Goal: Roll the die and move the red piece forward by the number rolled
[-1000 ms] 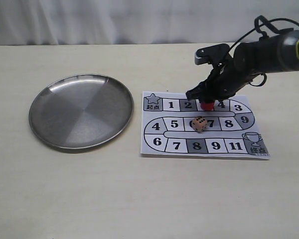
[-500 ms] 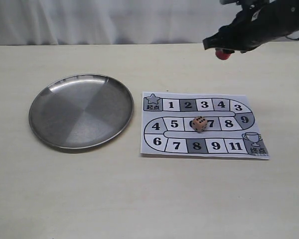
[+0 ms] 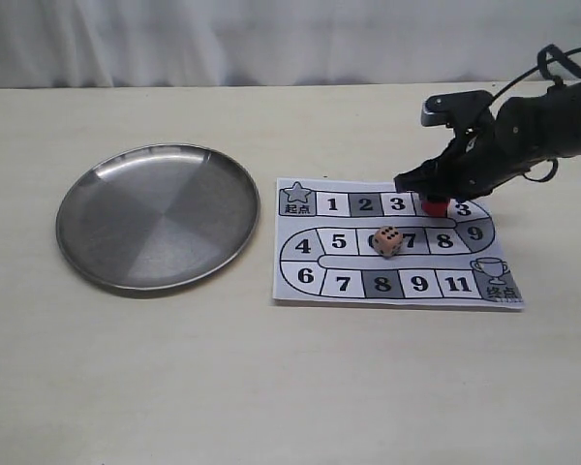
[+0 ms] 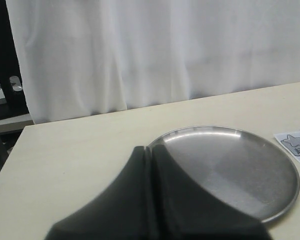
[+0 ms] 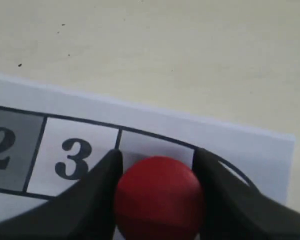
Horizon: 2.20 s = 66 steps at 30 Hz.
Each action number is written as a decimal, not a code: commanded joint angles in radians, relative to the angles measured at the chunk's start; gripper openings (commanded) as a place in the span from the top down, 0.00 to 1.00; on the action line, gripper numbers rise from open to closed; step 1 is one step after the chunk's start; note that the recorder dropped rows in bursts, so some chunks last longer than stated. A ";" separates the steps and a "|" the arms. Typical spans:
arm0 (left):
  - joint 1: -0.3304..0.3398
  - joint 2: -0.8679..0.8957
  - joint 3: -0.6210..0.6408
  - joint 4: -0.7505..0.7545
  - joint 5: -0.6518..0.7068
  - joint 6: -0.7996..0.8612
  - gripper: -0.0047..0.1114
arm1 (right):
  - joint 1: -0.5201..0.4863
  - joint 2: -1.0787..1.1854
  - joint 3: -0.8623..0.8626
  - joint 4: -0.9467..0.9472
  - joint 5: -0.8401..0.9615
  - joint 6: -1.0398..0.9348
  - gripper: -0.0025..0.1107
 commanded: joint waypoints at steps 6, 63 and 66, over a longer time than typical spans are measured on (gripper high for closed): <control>-0.008 -0.003 0.002 0.000 -0.009 -0.001 0.96 | -0.005 -0.144 -0.092 -0.003 0.137 -0.007 0.94; -0.008 -0.003 0.002 0.000 -0.009 -0.001 0.96 | -0.088 -0.251 0.025 -0.003 0.136 0.020 0.94; -0.008 -0.003 0.002 0.000 -0.009 -0.001 0.96 | -0.088 -0.205 0.072 -0.003 0.099 0.020 0.94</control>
